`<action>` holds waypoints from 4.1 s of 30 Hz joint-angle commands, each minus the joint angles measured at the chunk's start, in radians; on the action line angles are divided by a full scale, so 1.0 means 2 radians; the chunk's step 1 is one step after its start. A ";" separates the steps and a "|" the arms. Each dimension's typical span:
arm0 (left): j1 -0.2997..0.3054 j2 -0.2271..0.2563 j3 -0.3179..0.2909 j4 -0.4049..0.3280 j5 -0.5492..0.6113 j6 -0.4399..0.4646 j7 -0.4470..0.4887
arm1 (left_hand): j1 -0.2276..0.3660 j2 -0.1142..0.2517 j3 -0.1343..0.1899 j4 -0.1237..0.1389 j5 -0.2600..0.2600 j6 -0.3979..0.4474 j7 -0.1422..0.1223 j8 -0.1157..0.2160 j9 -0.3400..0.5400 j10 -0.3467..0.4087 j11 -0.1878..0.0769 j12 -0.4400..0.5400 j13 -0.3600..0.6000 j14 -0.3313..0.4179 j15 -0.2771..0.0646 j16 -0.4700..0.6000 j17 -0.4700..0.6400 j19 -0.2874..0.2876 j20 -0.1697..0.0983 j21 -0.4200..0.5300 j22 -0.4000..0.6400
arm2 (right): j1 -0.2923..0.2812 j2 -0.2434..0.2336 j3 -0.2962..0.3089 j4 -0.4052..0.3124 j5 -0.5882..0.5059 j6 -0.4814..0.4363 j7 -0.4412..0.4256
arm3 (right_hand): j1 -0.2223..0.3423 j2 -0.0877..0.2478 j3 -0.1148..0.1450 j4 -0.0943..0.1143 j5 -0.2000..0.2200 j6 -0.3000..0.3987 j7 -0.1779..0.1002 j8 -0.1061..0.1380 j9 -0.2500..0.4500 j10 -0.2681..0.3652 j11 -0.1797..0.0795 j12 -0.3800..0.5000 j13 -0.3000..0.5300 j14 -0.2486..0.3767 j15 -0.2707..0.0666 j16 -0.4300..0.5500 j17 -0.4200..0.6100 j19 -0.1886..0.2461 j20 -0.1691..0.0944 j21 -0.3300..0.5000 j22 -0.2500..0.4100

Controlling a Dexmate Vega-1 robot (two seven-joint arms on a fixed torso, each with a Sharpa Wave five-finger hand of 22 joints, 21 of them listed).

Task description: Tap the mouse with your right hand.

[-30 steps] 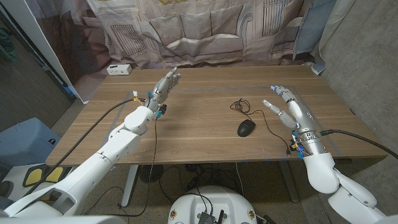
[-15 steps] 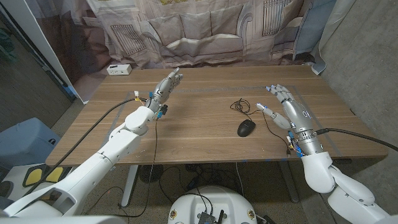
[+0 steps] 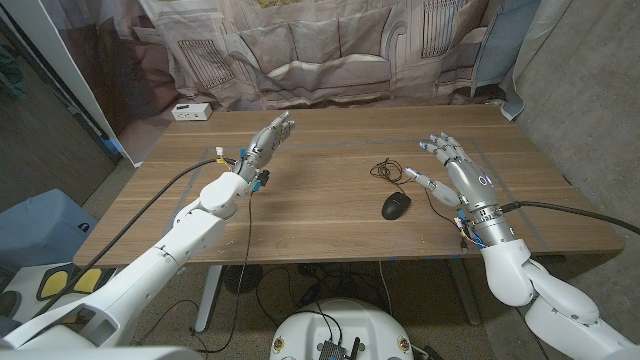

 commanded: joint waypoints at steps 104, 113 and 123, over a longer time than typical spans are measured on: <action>0.005 0.004 -0.004 -0.002 -0.006 0.002 -0.004 | -0.004 0.000 -0.002 -0.007 -0.003 0.010 -0.001 -0.004 0.001 -0.005 0.005 -0.008 0.002 -0.007 0.002 -0.002 0.003 -0.015 0.006 -0.001 0.003 | 0.119 -0.129 -0.143 -0.063 0.101 -0.225 0.192 | 0.002 0.044 0.008 0.002 -0.014 0.041 -0.022 -0.006 0.004 -0.172 0.005 0.000 0.004 -0.150 0.018 0.007 0.003 -0.193 0.047 0.003 0.005; 0.002 0.003 -0.002 0.002 -0.006 0.001 -0.008 | -0.004 0.000 -0.002 -0.008 -0.002 0.009 -0.001 -0.004 0.001 -0.007 0.004 -0.009 0.002 -0.009 0.003 -0.002 0.003 -0.017 0.006 -0.002 0.003 | 0.127 -0.134 -0.152 -0.063 0.110 -0.233 0.199 | 0.004 0.048 0.011 0.002 -0.015 0.038 -0.023 -0.008 0.004 -0.174 0.005 0.000 0.004 -0.153 0.017 0.007 0.003 -0.197 0.048 0.003 0.005; 0.005 0.001 -0.004 0.003 -0.004 -0.008 -0.003 | -0.005 0.000 -0.002 -0.008 -0.002 0.009 -0.002 -0.005 0.001 -0.007 0.004 -0.009 0.002 -0.010 0.003 -0.002 0.003 -0.018 0.006 -0.002 0.003 | 0.138 -0.138 -0.163 -0.061 0.115 -0.241 0.204 | 0.006 0.051 0.012 0.002 -0.016 0.035 -0.023 -0.008 0.004 -0.176 0.006 0.000 0.004 -0.153 0.018 0.008 0.003 -0.198 0.048 0.004 0.005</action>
